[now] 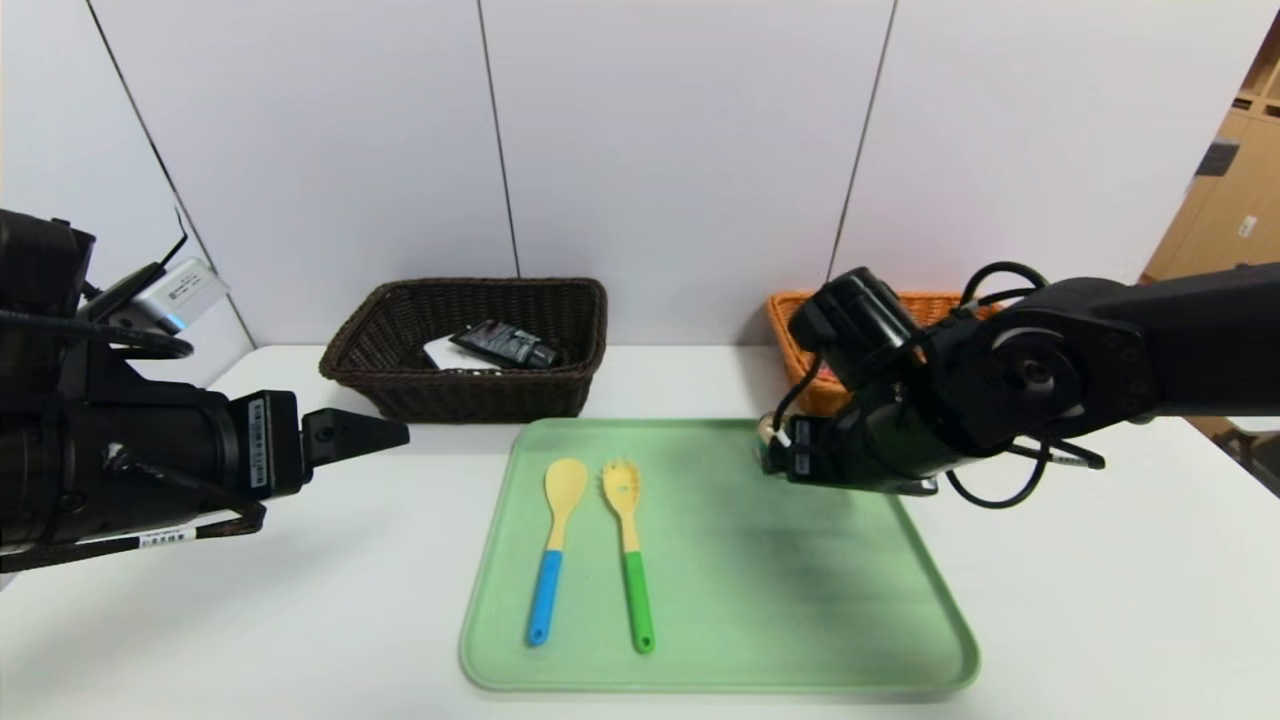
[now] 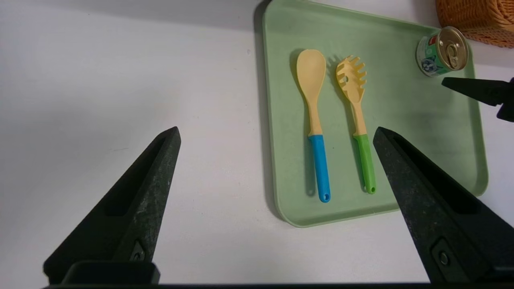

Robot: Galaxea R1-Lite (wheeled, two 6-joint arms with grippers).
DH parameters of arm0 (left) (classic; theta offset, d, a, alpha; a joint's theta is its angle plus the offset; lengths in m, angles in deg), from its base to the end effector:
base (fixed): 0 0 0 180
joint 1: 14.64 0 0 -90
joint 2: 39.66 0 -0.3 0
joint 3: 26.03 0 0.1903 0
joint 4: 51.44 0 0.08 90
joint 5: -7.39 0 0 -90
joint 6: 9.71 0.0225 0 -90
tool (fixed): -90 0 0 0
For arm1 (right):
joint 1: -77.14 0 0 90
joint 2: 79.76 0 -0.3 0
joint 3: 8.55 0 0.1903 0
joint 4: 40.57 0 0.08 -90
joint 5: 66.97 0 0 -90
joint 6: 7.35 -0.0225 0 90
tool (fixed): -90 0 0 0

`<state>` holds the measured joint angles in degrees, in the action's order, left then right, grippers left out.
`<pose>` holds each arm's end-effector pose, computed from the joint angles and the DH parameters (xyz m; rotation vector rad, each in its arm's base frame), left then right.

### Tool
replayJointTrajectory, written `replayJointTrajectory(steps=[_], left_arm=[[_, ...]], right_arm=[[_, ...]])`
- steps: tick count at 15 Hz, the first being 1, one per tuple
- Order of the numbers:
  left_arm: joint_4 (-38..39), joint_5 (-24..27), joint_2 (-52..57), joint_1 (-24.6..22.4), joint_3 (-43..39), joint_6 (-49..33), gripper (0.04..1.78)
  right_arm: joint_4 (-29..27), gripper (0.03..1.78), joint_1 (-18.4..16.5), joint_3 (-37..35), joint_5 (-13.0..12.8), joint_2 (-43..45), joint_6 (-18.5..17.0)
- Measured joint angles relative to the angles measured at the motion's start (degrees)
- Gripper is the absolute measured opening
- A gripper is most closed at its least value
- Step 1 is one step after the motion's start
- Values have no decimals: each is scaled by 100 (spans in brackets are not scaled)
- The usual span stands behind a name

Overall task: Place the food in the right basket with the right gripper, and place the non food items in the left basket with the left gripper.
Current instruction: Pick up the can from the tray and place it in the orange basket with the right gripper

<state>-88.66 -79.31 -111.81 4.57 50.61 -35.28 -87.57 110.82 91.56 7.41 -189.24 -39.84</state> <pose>0.1733 -0.0617 0.2451 -0.3490 0.6430 -0.2479 0.2897 0.1858 0.1672 0.1129 0.9360 0.0264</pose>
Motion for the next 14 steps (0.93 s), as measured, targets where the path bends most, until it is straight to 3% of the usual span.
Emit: replayJointTrajectory(steps=[5, 9, 14], left_arm=[[-6, 2, 112, -6, -132, 0, 169], [-5, 9, 129, -6, -156, 0, 169], [-5, 9, 140, -6, -157, 0, 169]], right_arm=[[1301, 166, 239, -839, -411, -99, 82], [1657, 168, 305, -1057, -718, -74, 239], [2856, 169, 305, -1436, -976, -118, 837]])
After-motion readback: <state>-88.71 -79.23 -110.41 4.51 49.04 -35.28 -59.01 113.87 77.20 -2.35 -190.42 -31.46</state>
